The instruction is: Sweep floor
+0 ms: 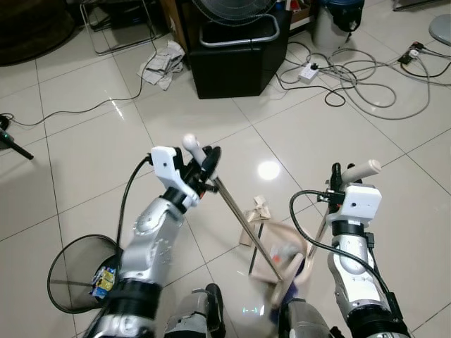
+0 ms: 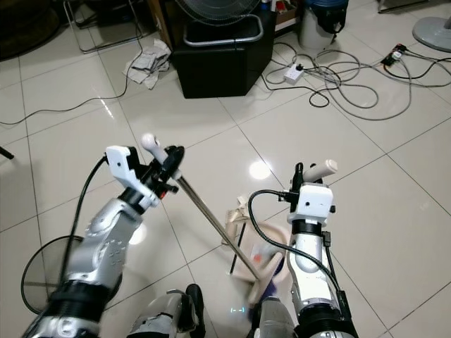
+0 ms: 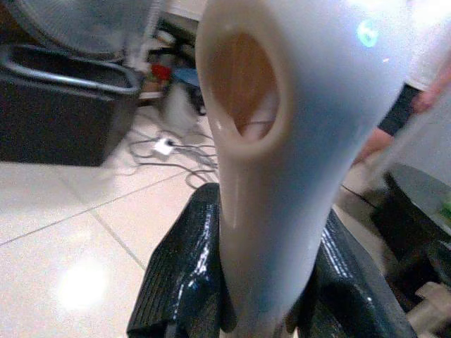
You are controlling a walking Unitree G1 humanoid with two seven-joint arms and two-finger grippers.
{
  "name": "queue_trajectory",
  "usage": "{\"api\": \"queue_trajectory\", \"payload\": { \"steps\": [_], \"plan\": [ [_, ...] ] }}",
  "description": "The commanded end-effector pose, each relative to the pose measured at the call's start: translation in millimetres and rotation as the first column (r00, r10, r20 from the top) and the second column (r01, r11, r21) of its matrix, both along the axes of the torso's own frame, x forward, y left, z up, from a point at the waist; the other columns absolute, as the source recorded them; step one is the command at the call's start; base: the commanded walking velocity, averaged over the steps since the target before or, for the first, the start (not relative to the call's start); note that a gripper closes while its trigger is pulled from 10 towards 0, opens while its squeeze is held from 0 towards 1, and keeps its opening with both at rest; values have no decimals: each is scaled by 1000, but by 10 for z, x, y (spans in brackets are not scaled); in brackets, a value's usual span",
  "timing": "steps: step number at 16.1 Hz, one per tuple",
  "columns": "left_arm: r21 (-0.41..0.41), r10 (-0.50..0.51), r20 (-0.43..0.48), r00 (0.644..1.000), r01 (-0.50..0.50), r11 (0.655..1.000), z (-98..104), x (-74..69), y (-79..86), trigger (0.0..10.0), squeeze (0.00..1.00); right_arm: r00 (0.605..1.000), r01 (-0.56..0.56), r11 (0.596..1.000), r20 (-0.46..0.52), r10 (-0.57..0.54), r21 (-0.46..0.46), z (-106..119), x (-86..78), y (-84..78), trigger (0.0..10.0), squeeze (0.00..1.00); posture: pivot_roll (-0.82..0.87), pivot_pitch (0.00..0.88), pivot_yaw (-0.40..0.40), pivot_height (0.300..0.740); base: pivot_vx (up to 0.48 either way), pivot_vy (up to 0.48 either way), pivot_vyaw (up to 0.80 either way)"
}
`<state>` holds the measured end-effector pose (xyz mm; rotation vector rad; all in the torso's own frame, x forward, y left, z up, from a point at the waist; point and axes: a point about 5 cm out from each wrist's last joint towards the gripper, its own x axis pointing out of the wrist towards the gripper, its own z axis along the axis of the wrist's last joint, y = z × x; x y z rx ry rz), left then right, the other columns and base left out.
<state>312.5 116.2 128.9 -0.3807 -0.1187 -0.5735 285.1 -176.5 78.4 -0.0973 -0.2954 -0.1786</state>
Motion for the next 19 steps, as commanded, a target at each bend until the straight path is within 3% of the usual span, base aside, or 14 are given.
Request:
{"api": "queue_trajectory", "payload": {
  "steps": [1, 3, 6, 11, 14, 15, 16, 17, 19],
  "plan": [
    [-14, -27, 11, 1000, 27, 1000, 24, -32, 12, 10000, 0, 1000, -16, 1000, 3, 16, 14, 5, 10, 52, 10000, 0, 69, 185, 88, 740, 0, 0, 0],
    [39, 43, 96, 994, -47, 998, 211, 45, 257, 10000, 0, 1000, -8, 1000, 18, 8, 14, 39, 3, 10, 10000, 0, 63, 173, 84, 740, 0, 0, 0],
    [83, 84, 236, 968, -106, 991, 695, 118, 707, 10000, 0, 999, 9, 1000, 52, -10, 28, 86, -68, -88, 10000, 0, 65, 162, 82, 740, 0, 0, 0],
    [56, 8, 284, 959, -25, 998, 1148, 139, 1103, 10000, 0, 996, -13, 997, 87, 6, 81, 139, -194, -165, 10000, 0, 63, 146, 79, 740, 0, 0, 0],
    [120, 53, 290, 955, -91, 989, 1161, 218, 1246, 10000, 0, 994, -23, 995, 108, 12, 98, 208, -233, -176, 10000, 0, 52, 138, 81, 740, 0, 0, 0],
    [128, 142, 293, 946, -186, 974, 1147, 268, 1304, 10000, 0, 994, -24, 994, 110, 12, 103, 223, -237, -180, 10000, 0, 51, 134, 84, 740, 0, 0, 0],
    [200, 242, 284, 928, -304, 931, 1060, 326, 1345, 10000, 0, 994, -22, 994, 113, 10, 105, 234, -238, -177, 10000, 0, 50, 131, 85, 740, 0, 0, 0],
    [231, 263, 278, 924, -330, 915, 1010, 340, 1347, 10000, 0, 994, -22, 994, 112, 10, 107, 240, -239, -174, 10000, 0, 50, 131, 85, 740, 0, 0, 0],
    [352, 351, 232, 907, -415, 839, 738, 373, 1282, 10000, 0, 996, 17, 996, 86, -25, 91, 238, -250, -183, 10000, 0, 42, 132, 78, 740, 0, 0, 0]
  ]
}}
